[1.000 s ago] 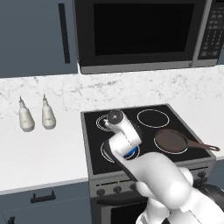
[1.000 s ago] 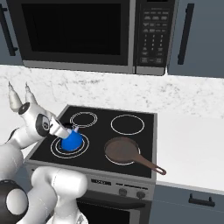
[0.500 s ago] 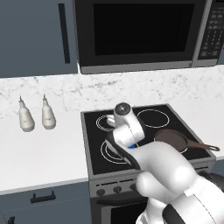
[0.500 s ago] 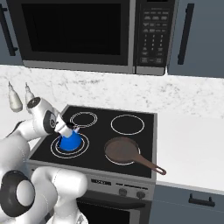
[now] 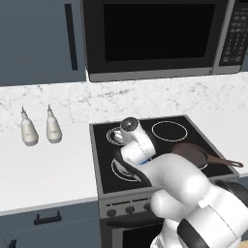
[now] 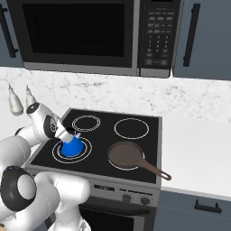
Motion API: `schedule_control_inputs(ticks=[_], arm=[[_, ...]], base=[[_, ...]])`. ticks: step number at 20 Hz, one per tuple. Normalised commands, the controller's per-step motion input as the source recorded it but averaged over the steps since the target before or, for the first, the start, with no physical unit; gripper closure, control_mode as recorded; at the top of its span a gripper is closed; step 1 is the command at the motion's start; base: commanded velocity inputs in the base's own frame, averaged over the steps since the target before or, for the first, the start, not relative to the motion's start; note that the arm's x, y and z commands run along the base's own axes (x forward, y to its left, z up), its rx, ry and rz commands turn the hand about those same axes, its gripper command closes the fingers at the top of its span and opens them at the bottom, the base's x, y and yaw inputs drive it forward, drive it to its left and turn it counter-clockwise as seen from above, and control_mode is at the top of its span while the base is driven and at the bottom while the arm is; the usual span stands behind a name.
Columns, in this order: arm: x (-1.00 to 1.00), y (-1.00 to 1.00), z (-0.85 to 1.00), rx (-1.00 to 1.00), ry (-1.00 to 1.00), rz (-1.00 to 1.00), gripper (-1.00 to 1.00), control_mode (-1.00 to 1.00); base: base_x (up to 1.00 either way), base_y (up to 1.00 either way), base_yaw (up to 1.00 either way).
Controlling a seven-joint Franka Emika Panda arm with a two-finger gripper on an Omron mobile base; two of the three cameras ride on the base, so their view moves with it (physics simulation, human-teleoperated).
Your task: Pick the kettle from the counter and place it on a stove burner. Then turn the burner on.
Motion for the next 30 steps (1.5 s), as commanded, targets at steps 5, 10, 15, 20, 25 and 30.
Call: schedule_control_inputs(ticks=[5,10,15,20,25,30], arm=[[0.02,0.04,-0.18,-0.02,0.00,0.00,1.00,-1.00],[0.04,0.00,-0.03,0.00,-0.02,0.00,1.00,-1.00],[0.00,0.00,0.00,0.00,0.00,0.00,-1.00,-1.00],[0.00,0.00,0.00,0.00,0.00,0.00,-1.00,-1.00],[-0.02,0.00,0.00,0.00,0.00,0.00,-1.00,-1.00],[-0.11,0.02,0.20,0.00,0.00,0.00,-1.00,-1.00]], base=[[0.00,0.00,0.00],[0.00,0.00,0.00],[0.00,0.00,0.00],[0.00,0.00,0.00],[0.00,0.00,0.00],[0.00,0.00,0.00]])
